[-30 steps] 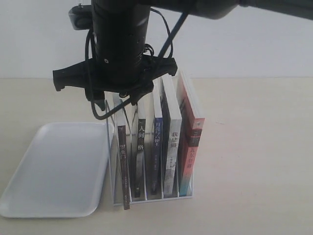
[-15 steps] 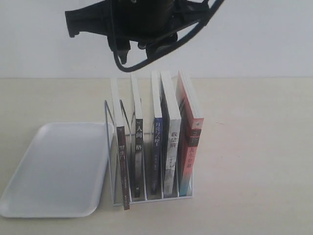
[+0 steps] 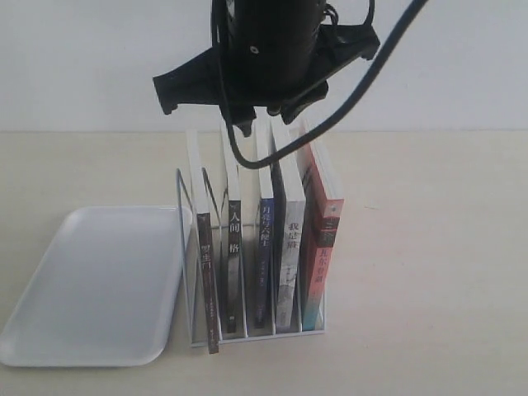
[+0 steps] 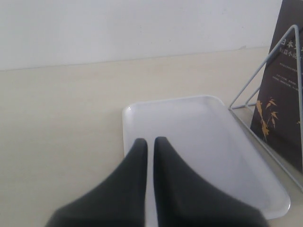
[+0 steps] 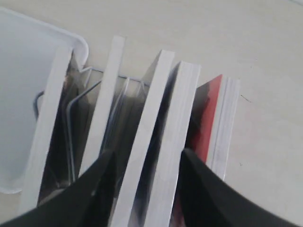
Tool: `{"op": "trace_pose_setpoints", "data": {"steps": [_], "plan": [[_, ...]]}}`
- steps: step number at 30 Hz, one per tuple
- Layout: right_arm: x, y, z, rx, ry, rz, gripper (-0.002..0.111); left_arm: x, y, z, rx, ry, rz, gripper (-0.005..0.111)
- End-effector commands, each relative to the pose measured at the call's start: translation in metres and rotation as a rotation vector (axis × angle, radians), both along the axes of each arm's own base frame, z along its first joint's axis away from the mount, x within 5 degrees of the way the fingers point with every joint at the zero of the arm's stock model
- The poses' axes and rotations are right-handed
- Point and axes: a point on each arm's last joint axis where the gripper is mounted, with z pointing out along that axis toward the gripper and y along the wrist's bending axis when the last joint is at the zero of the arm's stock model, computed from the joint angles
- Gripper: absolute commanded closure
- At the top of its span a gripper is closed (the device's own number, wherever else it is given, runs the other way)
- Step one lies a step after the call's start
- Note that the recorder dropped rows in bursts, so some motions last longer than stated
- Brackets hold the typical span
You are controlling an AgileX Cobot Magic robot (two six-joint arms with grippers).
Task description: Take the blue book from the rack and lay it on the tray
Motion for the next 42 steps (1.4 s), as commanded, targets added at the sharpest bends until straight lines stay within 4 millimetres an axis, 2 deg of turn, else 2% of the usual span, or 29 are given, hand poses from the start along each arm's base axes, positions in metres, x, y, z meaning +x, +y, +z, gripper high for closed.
{"op": "trace_pose_setpoints", "data": {"steps": [1,6,16,37,40,42], "plan": [[0.011,-0.015,0.001,-0.004,-0.011,-0.057,0.068,0.000,0.000,-0.001,-0.006,-0.001,0.005,0.102],[0.015,-0.025,0.003,0.073,0.060,-0.096,0.068,0.000,0.000,-0.001,-0.006,-0.001,0.005,0.102],[0.017,-0.019,-0.006,0.056,0.096,-0.067,0.068,0.000,0.000,-0.001,-0.006,-0.001,0.005,0.102],[0.016,-0.019,-0.006,0.056,0.096,-0.065,0.068,0.000,0.000,-0.001,-0.006,-0.001,0.005,0.102],[0.016,-0.019,-0.006,0.062,0.103,-0.063,0.073,0.000,0.000,-0.001,-0.006,-0.001,0.005,0.102],[0.016,-0.019,-0.006,0.058,0.103,-0.058,0.082,0.000,0.000,-0.001,-0.006,-0.001,0.005,0.102]]}}
